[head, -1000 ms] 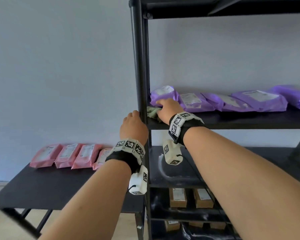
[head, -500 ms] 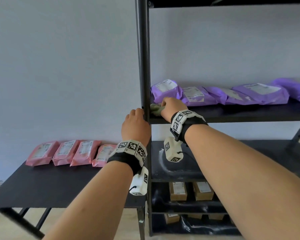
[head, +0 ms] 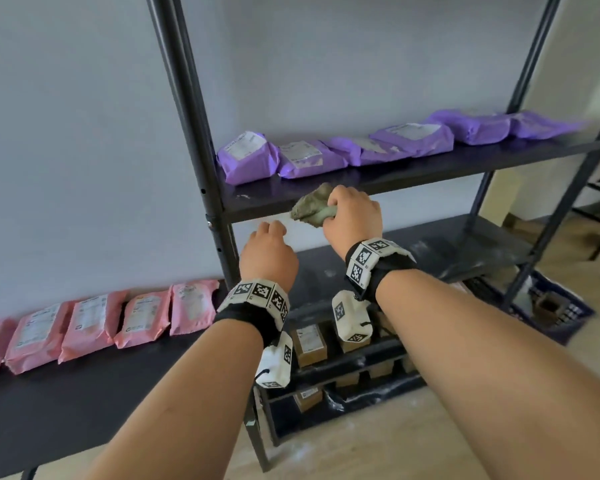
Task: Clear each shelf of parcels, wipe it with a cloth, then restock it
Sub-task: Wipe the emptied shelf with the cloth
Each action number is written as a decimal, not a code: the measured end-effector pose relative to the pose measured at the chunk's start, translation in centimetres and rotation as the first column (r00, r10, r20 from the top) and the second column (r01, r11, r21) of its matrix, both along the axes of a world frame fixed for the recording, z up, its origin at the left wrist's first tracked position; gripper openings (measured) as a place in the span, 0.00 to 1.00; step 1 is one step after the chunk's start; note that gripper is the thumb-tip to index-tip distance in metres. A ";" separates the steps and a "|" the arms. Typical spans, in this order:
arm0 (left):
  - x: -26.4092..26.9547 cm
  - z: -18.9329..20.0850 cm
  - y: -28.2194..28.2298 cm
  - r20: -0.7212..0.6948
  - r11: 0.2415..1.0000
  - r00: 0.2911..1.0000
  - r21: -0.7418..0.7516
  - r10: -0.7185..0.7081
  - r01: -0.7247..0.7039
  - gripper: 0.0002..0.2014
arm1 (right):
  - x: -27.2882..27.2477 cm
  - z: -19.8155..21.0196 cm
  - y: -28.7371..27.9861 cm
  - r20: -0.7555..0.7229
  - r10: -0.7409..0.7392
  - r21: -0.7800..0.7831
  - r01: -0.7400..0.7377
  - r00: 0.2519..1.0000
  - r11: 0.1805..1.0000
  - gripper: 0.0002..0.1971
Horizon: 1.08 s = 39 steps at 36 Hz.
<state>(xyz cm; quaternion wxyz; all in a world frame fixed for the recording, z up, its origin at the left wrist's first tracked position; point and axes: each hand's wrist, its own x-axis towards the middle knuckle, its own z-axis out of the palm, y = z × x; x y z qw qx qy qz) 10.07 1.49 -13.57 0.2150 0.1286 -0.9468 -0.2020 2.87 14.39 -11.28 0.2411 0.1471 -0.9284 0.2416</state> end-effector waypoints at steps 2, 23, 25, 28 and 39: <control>-0.7 -0.7 1.6 0.024 0.999 0.998 -0.007 -0.051 0.051 0.17 | -0.1 -1.1 2.4 0.032 -0.060 -0.008 0.061 0.998 0.998 0.14; -11.9 -12.2 29.5 0.414 0.931 0.836 0.101 -0.360 0.351 0.17 | -4.6 -15.3 32.7 0.575 -0.373 0.063 0.415 0.728 0.907 0.11; -13.1 -13.2 32.3 0.426 0.933 0.832 0.112 -0.356 0.342 0.16 | -5.9 -15.8 35.8 0.585 -0.378 0.079 0.413 0.717 0.907 0.09; -14.4 -14.4 35.9 0.454 0.931 0.815 0.123 -0.361 0.344 0.17 | -7.8 -16.4 39.7 0.595 -0.392 0.096 0.422 0.702 0.902 0.09; -22.9 -16.6 43.1 0.507 0.922 0.775 0.121 -0.376 0.368 0.18 | -16.4 -19.4 46.5 0.675 -0.399 0.071 0.483 0.621 0.873 0.04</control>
